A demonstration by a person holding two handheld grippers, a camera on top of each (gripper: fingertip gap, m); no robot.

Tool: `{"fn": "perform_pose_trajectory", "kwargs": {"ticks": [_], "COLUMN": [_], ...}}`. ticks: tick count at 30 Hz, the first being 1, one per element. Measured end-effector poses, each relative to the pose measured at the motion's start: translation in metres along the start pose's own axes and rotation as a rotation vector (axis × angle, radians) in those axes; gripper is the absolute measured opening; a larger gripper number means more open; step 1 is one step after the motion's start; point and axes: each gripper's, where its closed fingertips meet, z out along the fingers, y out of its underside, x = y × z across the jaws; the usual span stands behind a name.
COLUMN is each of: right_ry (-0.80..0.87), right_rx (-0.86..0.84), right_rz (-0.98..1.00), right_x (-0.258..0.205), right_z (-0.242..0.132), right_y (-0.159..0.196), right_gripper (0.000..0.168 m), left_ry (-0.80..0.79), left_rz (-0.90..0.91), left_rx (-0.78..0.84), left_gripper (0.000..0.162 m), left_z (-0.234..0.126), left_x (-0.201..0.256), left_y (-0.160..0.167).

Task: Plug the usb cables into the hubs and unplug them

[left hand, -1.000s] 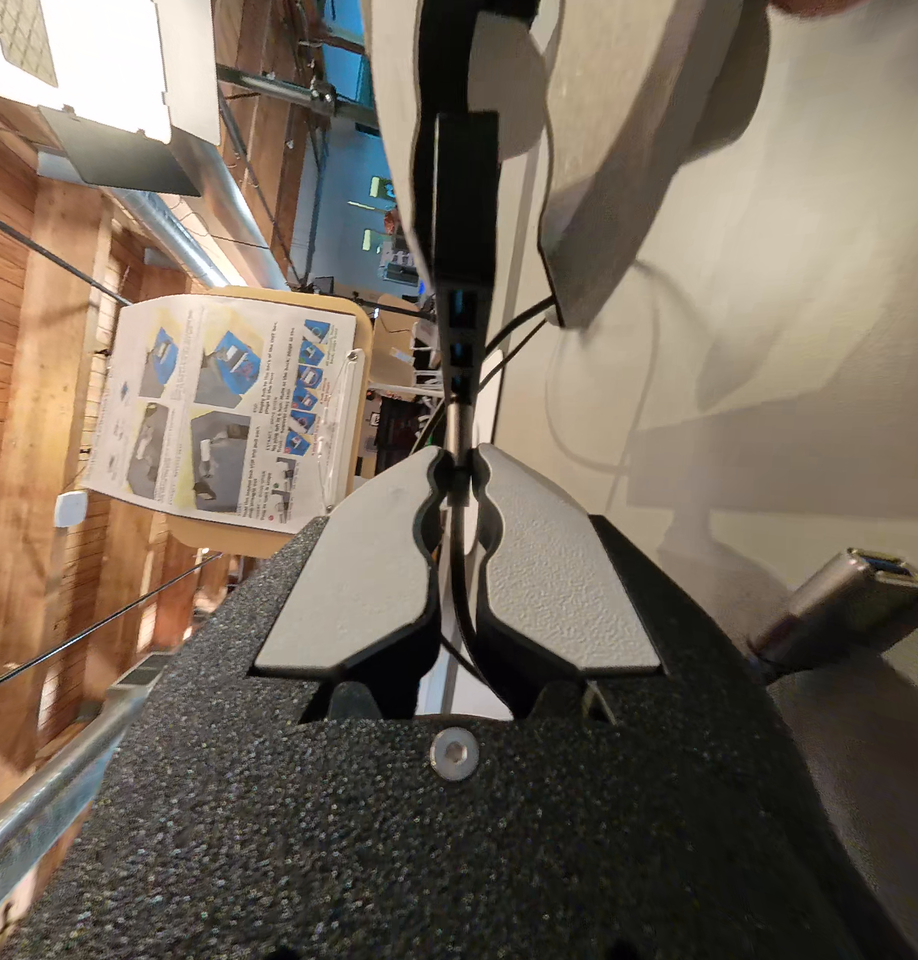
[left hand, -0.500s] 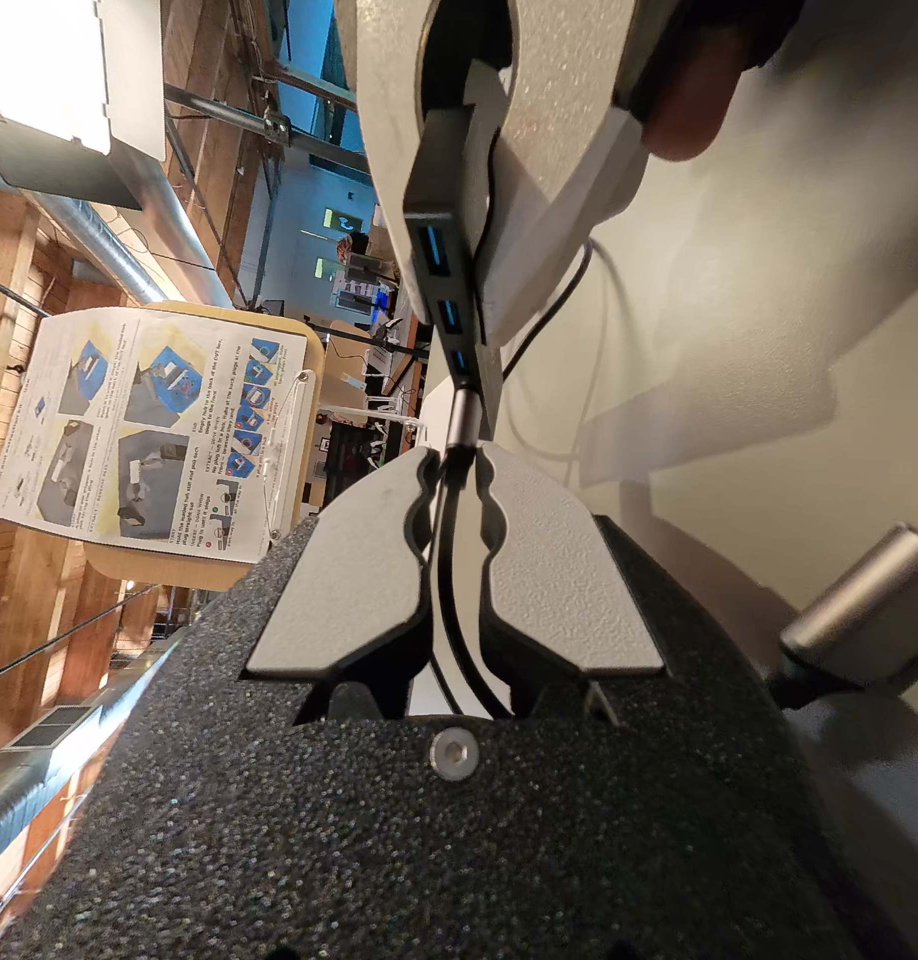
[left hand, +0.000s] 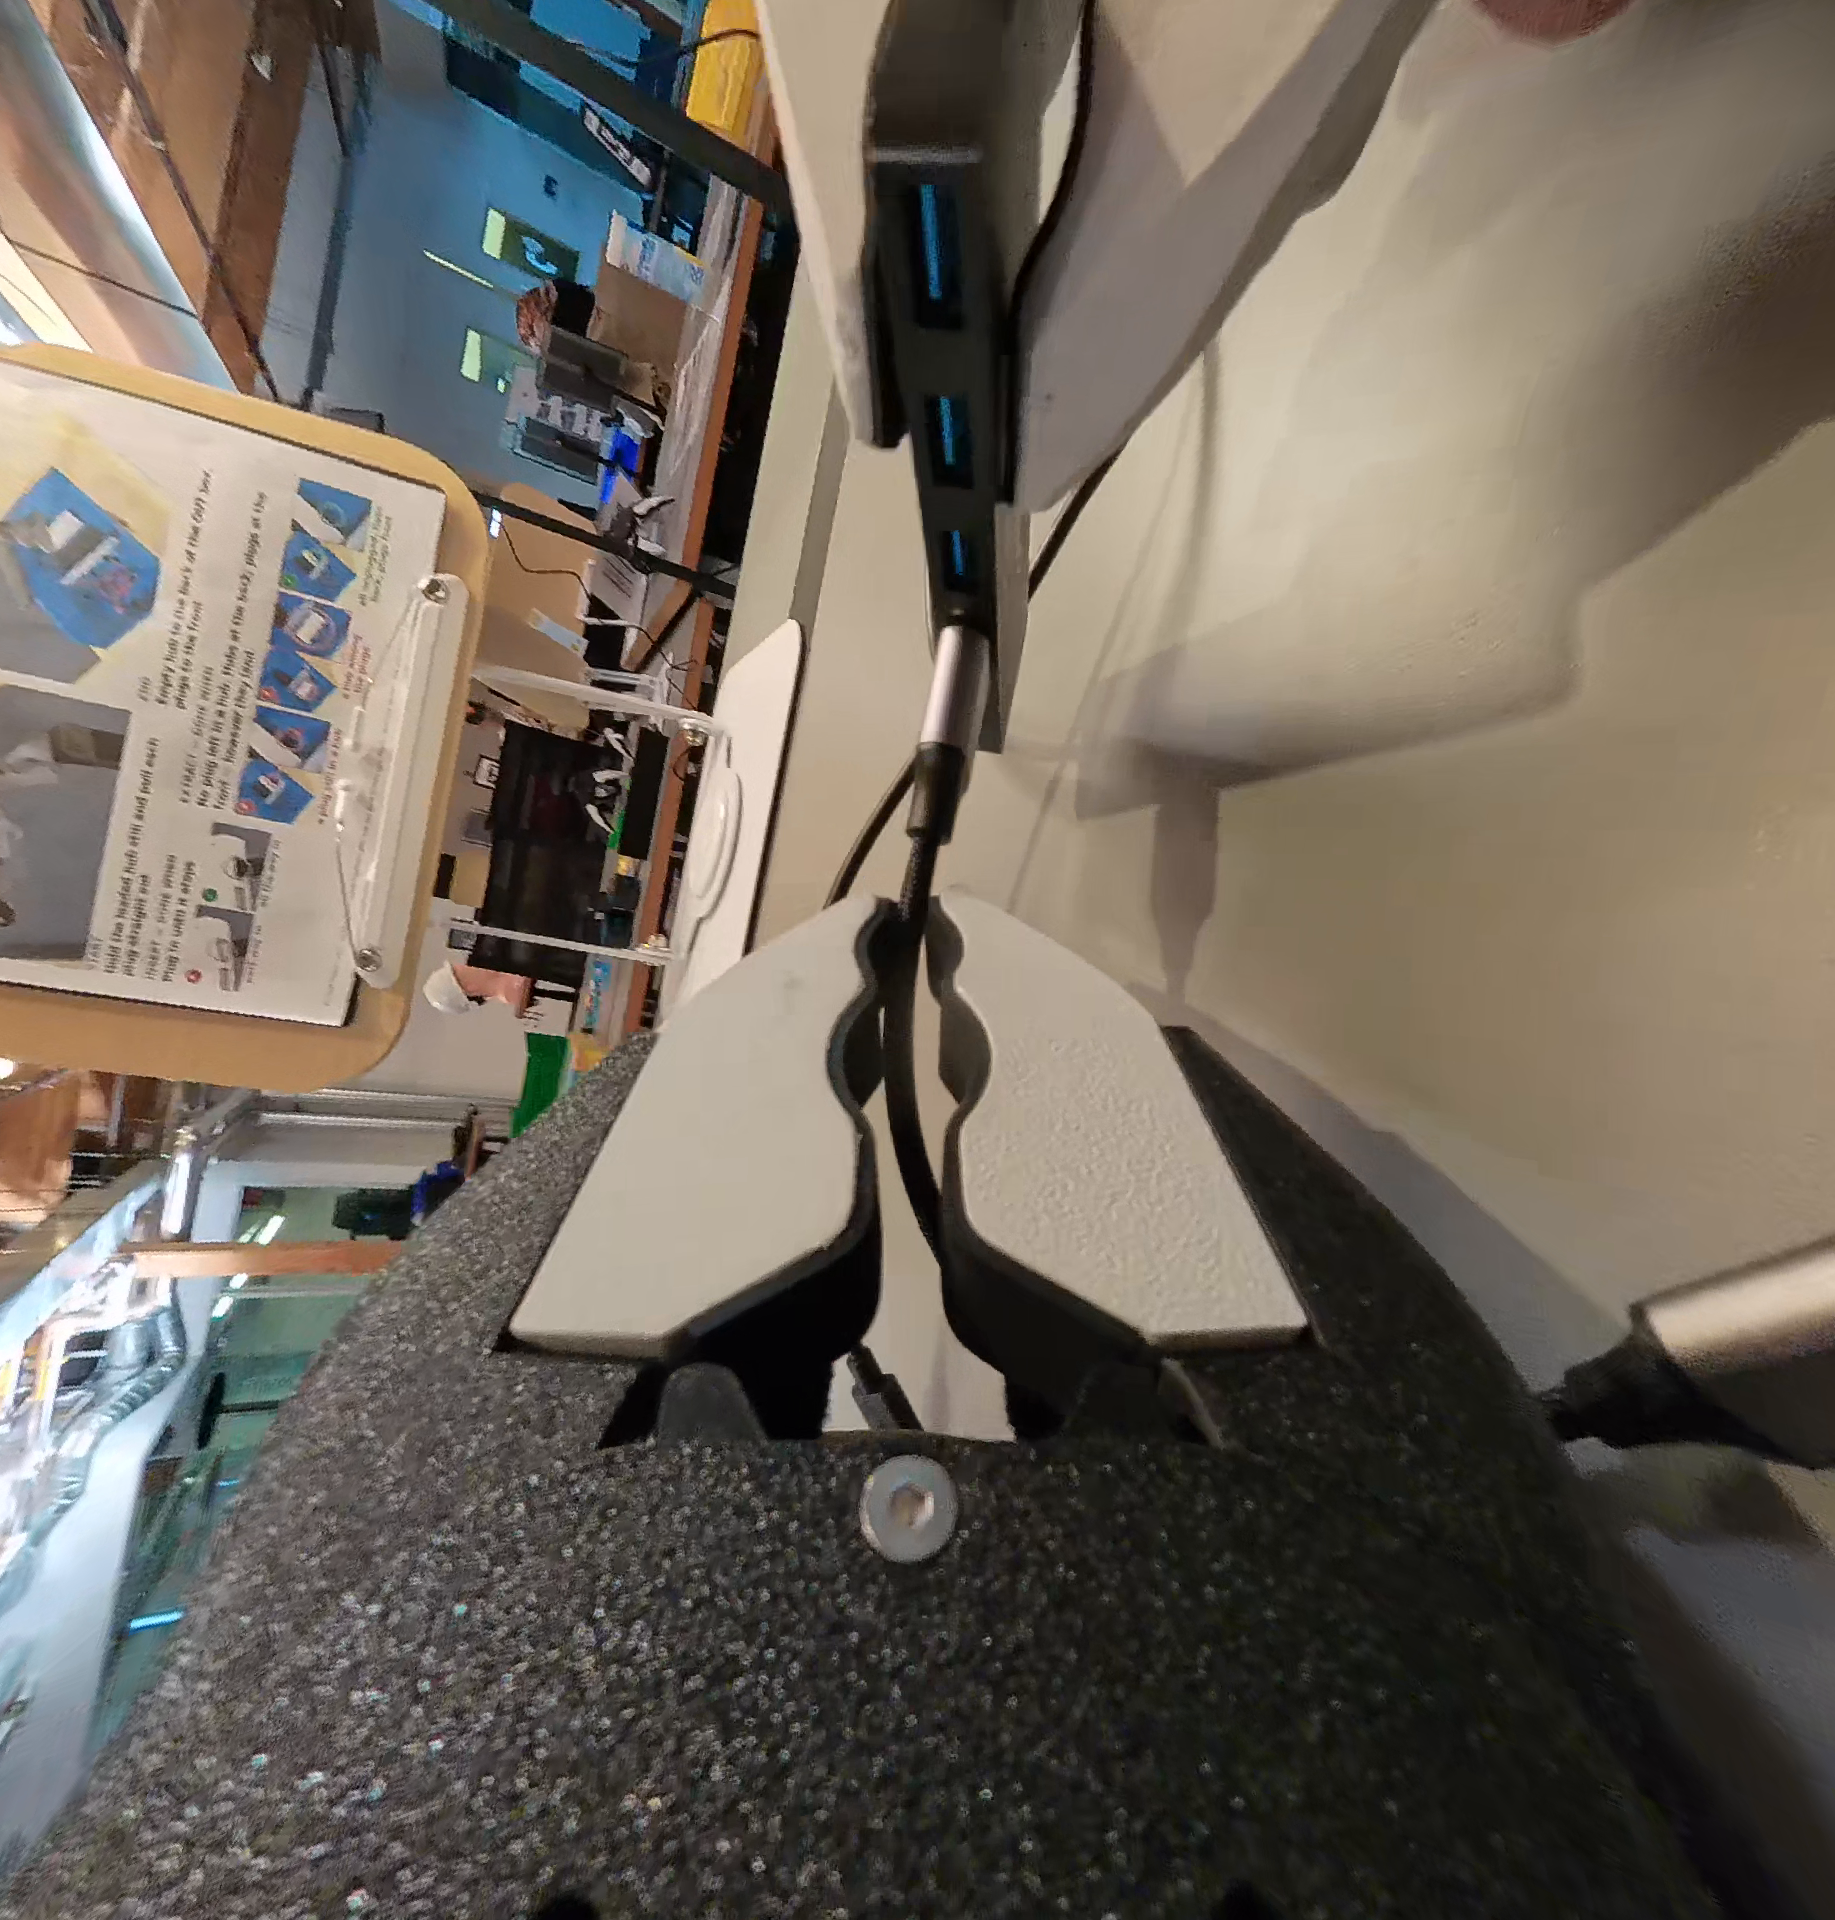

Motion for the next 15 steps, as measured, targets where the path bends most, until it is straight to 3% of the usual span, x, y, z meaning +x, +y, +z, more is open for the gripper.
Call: {"fn": "perform_pose_trajectory", "kwargs": {"ticks": [7, 11, 15], "right_ry": [0.004, 0.036, 0.013], "right_rx": [-0.040, -0.084, -0.097], "right_rz": [-0.124, -0.194, -0.194], "right_x": [-0.008, -0.007, -0.009], "right_z": [-0.003, -0.001, -0.001], "right_y": [-0.005, -0.001, 0.004], "right_gripper": [0.027, 0.014, 0.012], "left_ry": [0.025, 0.050, 0.092], "left_rz": [-0.047, -0.067, -0.176], "left_rx": [-0.031, -0.029, 0.065], "left_gripper": [0.005, 0.005, 0.022], "left_z": [0.002, 0.002, -0.007], "left_x": [0.002, 0.004, -0.001], "left_y": [0.008, 0.009, 0.000]}}
